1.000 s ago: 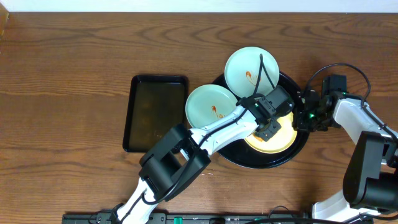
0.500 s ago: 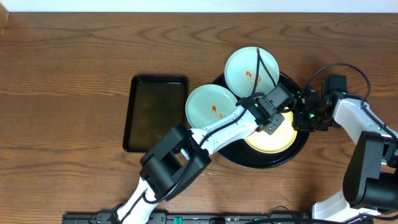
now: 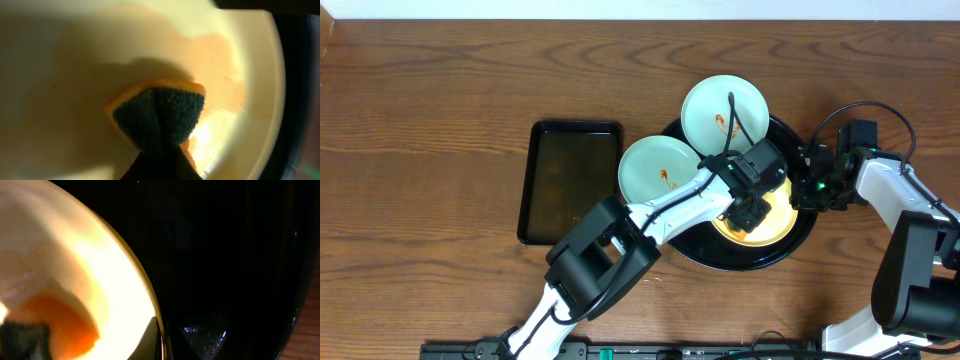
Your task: Clean dirty plates on tray and stack at the side
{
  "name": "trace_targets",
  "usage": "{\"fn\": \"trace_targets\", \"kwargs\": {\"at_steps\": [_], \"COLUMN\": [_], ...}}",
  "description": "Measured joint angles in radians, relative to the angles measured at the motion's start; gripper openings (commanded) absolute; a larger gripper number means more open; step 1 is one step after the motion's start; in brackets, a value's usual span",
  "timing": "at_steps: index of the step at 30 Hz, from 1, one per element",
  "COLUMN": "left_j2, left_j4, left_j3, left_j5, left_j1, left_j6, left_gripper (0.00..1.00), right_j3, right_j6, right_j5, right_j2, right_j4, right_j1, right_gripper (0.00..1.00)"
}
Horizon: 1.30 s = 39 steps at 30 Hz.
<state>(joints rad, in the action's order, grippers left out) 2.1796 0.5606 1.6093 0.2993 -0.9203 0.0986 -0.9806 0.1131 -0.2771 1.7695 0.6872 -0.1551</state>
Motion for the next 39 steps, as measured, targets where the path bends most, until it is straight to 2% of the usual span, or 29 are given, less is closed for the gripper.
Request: {"fn": "trace_targets", "kwargs": {"at_steps": [3, 7, 12, 14, 15, 28, 33, 39], "left_j2": [-0.039, -0.141, -0.240, -0.250, -0.251, -0.287, -0.314, -0.319], "left_j4": [0.003, 0.016, 0.076, 0.121, 0.149, 0.334, 0.366, 0.372], "left_j3": [-0.008, -0.010, -0.010, -0.010, -0.010, -0.010, -0.010, -0.010], "left_j5": [0.012, -0.041, -0.093, -0.103, -0.108, -0.125, -0.126, -0.126], "left_j1": [0.000, 0.024, 0.114, 0.156, 0.178, 0.448, 0.487, 0.488], "left_j6": [-0.019, -0.030, -0.037, -0.040, -0.043, -0.018, -0.017, -0.017], "left_gripper": [0.07, 0.07, 0.07, 0.07, 0.07, 0.08, 0.07, 0.08], "right_j3": [0.000, 0.000, 0.000, 0.002, 0.002, 0.002, -0.003, -0.019], "right_j6": [0.000, 0.000, 0.000, 0.000, 0.000, 0.008, 0.009, 0.034], "right_j5": [0.000, 0.000, 0.001, 0.004, 0.004, -0.070, -0.136, -0.164], "right_j2": [0.000, 0.000, 0.000, 0.000, 0.000, 0.000, -0.012, -0.133], "right_j4": [0.000, 0.001, 0.001, 0.001, 0.001, 0.005, 0.008, 0.004], "right_j1": [0.000, 0.000, 0.000, 0.000, 0.000, -0.006, -0.025, -0.058], "right_gripper": [0.01, 0.02, 0.10, 0.07, 0.01, 0.01, 0.01, 0.01]}}
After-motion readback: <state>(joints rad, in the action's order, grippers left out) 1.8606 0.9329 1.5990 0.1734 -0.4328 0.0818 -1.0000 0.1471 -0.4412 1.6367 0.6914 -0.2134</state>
